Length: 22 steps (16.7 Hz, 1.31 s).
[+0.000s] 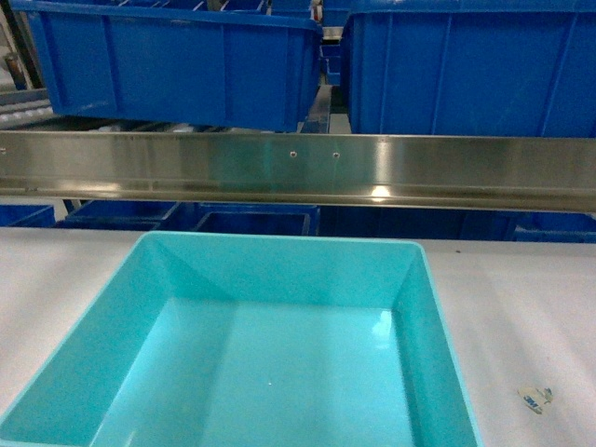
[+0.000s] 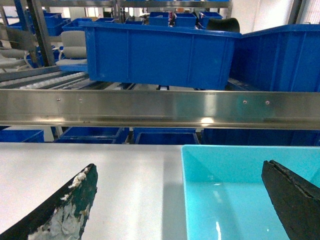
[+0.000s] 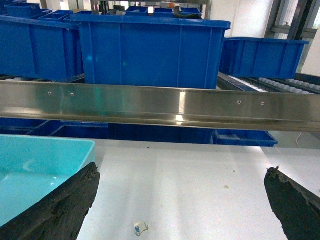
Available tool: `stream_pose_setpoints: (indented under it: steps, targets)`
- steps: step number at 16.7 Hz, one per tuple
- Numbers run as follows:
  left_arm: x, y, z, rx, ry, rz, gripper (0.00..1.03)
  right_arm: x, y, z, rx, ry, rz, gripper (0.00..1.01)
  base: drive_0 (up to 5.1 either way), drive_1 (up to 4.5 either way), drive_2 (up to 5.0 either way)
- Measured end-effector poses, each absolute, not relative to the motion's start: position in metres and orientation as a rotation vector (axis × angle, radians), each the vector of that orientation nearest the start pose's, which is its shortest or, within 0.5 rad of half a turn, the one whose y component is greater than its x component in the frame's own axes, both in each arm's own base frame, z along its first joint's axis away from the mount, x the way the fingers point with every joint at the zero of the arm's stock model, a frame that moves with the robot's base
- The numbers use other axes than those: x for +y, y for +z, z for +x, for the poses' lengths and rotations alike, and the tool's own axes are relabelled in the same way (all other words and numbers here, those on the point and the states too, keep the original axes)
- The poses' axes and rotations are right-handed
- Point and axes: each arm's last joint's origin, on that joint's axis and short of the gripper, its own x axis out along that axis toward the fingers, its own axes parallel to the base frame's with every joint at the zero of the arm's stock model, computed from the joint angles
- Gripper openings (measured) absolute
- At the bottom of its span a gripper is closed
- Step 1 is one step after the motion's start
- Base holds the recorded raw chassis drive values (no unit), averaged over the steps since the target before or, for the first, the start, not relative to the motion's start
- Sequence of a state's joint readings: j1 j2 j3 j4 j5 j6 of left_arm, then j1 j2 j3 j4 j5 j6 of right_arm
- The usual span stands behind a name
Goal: Organize blue bins on left shelf correctly
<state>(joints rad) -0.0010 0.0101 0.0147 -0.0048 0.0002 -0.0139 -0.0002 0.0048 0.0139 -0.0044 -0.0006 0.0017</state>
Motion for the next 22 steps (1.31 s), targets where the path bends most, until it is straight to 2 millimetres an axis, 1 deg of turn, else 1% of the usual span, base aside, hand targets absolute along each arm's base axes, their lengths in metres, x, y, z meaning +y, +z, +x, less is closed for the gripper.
stream_pose_setpoints:
  steps: [3,4,5,6,7,8,9,10,11,16,17,18,20,22]
  targets:
    - [0.000,0.167,0.097,0.000,-0.001,-0.014,0.98,0.000,0.167,0.097,-0.005,0.000,0.002,0.98,0.0,0.00,0.0]
    - [-0.002,0.174,0.105,-0.019,0.004,-0.029,0.98,0.001,0.172,0.107,0.032,0.053,0.019,0.98,0.0,0.00,0.0]
    - [-0.001,0.176,0.117,0.065,-0.007,-0.072,0.98,0.005,0.179,0.116,0.070,0.087,0.030,0.98,0.0,0.00,0.0]
    - [-0.001,0.178,0.131,0.131,0.020,-0.097,0.98,0.012,0.191,0.127,0.100,0.135,0.042,0.98,0.0,0.00,0.0]
    - [-0.005,0.180,0.146,0.192,0.023,-0.105,0.98,0.021,0.198,0.141,0.203,0.177,0.056,0.98,0.0,0.00,0.0]
    - [-0.005,0.178,0.181,0.316,0.080,-0.100,0.98,0.049,0.192,0.174,0.492,0.300,0.063,0.98,0.0,0.00,0.0]
    - [-0.003,0.174,0.190,0.360,0.102,-0.096,0.98,0.056,0.195,0.184,0.506,0.319,0.050,0.98,0.0,0.00,0.0]
    - [-0.003,0.171,0.194,0.387,0.113,-0.093,0.98,0.059,0.195,0.192,0.523,0.320,0.035,0.98,0.0,0.00,0.0]
    - [-0.003,0.171,0.194,0.391,0.114,-0.093,0.98,0.059,0.192,0.192,0.544,0.314,0.028,0.98,0.0,0.00,0.0]
    - [-0.004,0.171,0.195,0.389,0.107,-0.096,0.98,0.060,0.192,0.190,0.547,0.325,0.012,0.98,0.0,0.00,0.0]
    - [-0.004,0.169,0.202,0.421,0.114,-0.118,0.98,0.067,0.191,0.188,0.582,0.359,-0.012,0.98,0.0,0.00,0.0]
    - [-0.005,0.165,0.209,0.467,0.116,-0.153,0.98,0.078,0.190,0.186,0.617,0.409,-0.070,0.98,0.0,0.00,0.0]
    - [-0.007,0.157,0.213,0.508,0.110,-0.206,0.98,0.094,0.188,0.184,0.629,0.462,-0.175,0.98,0.0,0.00,0.0]
    - [-0.008,0.150,0.218,0.541,0.120,-0.227,0.98,0.105,0.180,0.189,0.659,0.475,-0.244,0.98,0.0,0.00,0.0]
